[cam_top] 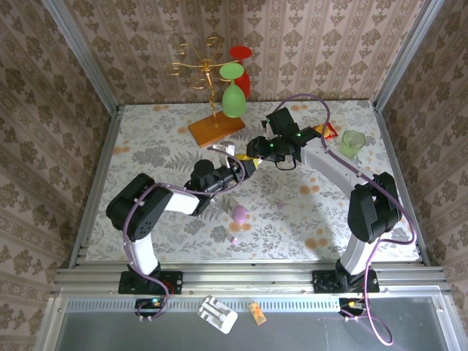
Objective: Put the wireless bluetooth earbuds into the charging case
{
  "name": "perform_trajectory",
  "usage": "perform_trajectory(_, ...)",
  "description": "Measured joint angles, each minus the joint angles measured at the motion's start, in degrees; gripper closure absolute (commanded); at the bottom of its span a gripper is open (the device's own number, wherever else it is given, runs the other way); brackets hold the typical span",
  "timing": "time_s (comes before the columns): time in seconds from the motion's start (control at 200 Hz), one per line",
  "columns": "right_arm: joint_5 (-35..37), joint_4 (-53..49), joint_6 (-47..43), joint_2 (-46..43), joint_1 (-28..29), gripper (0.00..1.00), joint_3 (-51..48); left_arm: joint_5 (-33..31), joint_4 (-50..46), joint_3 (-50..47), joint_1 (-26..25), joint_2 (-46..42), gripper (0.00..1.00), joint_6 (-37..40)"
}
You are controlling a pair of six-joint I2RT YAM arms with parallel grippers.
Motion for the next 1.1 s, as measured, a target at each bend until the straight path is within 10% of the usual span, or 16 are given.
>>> perform_trajectory(0.29, -0.5, 0.3, 0.0, -0.5, -0.3, 0.49, -0.5, 0.5, 0.2, 0.5, 0.1, 0.9, 0.81, -1.2)
perform_trajectory(1.1, -4.4, 9.7, 0.6, -10.3, -2.5, 0.21, -9.8, 4.9, 1.2, -0.1, 0.4, 0.2, 0.9, 2.0)
